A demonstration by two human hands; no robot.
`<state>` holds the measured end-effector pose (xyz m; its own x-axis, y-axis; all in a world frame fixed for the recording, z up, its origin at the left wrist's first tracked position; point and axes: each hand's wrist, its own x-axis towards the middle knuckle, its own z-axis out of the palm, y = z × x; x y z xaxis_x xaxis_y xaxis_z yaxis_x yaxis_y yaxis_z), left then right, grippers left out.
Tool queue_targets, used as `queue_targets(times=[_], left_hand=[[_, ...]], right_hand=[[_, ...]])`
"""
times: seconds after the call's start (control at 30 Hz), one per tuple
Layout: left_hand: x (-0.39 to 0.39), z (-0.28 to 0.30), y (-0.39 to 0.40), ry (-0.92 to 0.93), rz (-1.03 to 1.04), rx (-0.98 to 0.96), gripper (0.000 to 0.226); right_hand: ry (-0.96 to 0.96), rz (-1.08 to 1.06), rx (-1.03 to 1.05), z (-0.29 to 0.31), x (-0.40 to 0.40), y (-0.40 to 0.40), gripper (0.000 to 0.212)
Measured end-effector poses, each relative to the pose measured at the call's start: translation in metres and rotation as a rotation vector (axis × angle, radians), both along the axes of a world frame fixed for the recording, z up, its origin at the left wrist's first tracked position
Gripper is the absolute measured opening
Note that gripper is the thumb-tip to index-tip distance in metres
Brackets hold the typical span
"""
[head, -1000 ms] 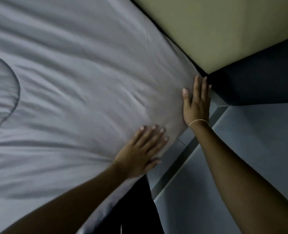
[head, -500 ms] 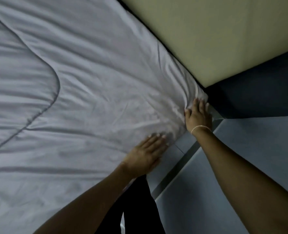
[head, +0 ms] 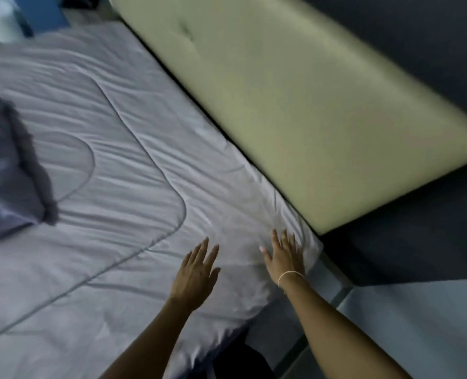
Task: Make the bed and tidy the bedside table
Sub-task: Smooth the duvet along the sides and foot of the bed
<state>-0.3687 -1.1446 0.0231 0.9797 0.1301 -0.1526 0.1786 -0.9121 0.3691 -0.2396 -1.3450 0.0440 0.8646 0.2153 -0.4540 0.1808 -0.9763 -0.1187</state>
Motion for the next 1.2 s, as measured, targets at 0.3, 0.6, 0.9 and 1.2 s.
queue_targets(times=[0.3, 0.6, 0.9, 1.2], left_hand=[[-0.081, 0.076, 0.076, -0.077, 0.519, -0.03, 0.053], [-0.19, 0.102, 0.079, -0.023, 1.032, 0.08, 0.056], [-0.31, 0.101, 0.022, 0.0, 1.452, 0.122, 0.054], [-0.419, 0.1, 0.039, -0.004, 1.666, 0.159, 0.054]], right_hand=[[-0.02, 0.263, 0.056, 0.061, -0.017, 0.102, 0.064], [-0.015, 0.7, 0.074, 0.063, -0.032, 0.186, 0.065], [0.019, 1.137, 0.104, 0.066, -0.14, 0.27, 0.067], [0.013, 1.428, 0.172, 0.086, -0.287, 0.329, 0.067]])
